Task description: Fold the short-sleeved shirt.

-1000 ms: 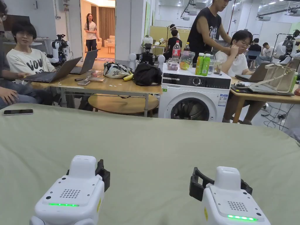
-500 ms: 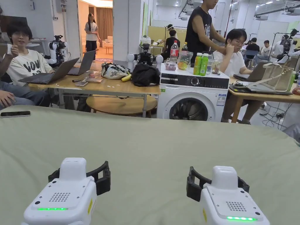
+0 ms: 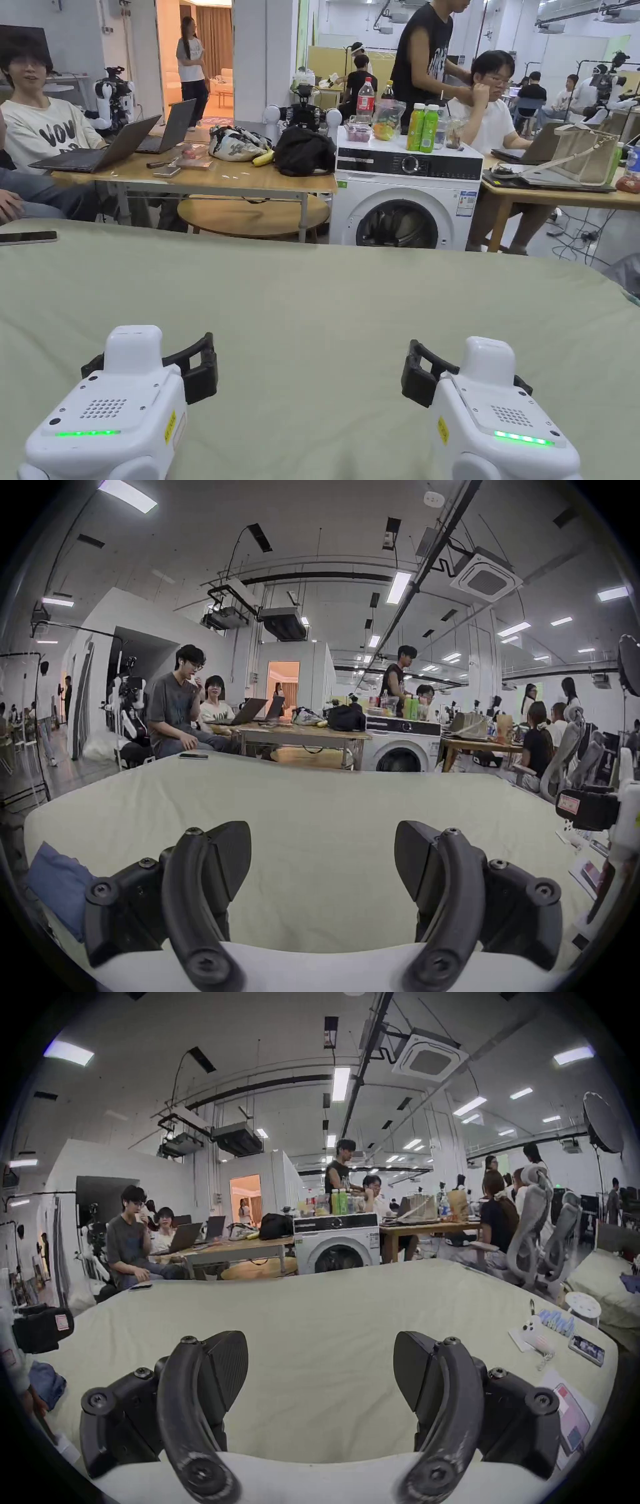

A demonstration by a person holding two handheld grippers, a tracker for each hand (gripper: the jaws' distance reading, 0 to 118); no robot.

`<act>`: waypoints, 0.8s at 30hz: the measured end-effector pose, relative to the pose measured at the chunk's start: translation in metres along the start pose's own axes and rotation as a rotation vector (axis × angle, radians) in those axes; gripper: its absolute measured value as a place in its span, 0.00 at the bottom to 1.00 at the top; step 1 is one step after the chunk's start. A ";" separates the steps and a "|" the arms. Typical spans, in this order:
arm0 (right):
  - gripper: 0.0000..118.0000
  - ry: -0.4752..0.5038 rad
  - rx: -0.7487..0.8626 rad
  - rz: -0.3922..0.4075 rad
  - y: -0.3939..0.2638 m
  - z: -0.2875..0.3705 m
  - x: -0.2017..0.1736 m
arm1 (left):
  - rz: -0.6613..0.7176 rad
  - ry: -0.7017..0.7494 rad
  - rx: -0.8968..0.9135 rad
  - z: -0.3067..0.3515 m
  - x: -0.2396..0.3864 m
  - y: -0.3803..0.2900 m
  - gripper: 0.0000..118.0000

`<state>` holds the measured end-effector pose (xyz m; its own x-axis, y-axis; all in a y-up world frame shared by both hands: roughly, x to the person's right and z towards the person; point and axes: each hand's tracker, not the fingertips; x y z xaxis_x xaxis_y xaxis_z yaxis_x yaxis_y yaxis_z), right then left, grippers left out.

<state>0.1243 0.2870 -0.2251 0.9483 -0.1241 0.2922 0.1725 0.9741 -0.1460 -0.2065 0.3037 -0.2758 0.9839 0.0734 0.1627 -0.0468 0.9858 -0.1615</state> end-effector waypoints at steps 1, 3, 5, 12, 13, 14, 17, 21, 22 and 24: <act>0.75 0.000 0.001 -0.005 0.001 0.001 0.000 | -0.004 0.002 0.000 0.000 0.000 -0.001 0.73; 0.75 0.007 0.005 -0.009 0.003 0.003 0.000 | -0.020 0.004 0.000 -0.001 -0.001 0.000 0.73; 0.75 0.021 0.007 -0.028 0.005 0.003 -0.001 | -0.036 0.002 0.005 0.000 0.000 0.001 0.73; 0.75 -0.012 -0.017 -0.068 0.014 0.000 -0.007 | -0.033 0.012 0.018 0.000 -0.004 0.004 0.73; 0.75 -0.015 -0.024 -0.071 0.014 -0.001 -0.007 | -0.031 0.019 0.022 0.000 -0.003 0.004 0.73; 0.75 -0.015 -0.028 -0.070 0.014 -0.002 -0.007 | -0.035 0.029 0.030 0.000 -0.003 0.004 0.73; 0.75 -0.021 -0.044 -0.071 0.012 -0.005 -0.007 | -0.042 0.064 0.075 0.001 -0.003 0.002 0.73; 0.75 -0.049 -0.050 -0.046 0.008 -0.008 -0.010 | -0.008 0.047 0.089 0.001 -0.008 0.001 0.77; 0.75 -0.060 -0.048 -0.038 0.008 -0.008 -0.011 | -0.003 0.049 0.087 0.000 -0.008 0.001 0.77; 0.75 -0.082 -0.047 -0.021 0.006 -0.008 -0.013 | -0.003 0.059 0.084 0.000 -0.008 0.001 0.77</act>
<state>0.1148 0.2934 -0.2373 0.9197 -0.1267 0.3715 0.2062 0.9613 -0.1826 -0.2145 0.3036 -0.2775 0.9924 0.0638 0.1050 -0.0557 0.9954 -0.0783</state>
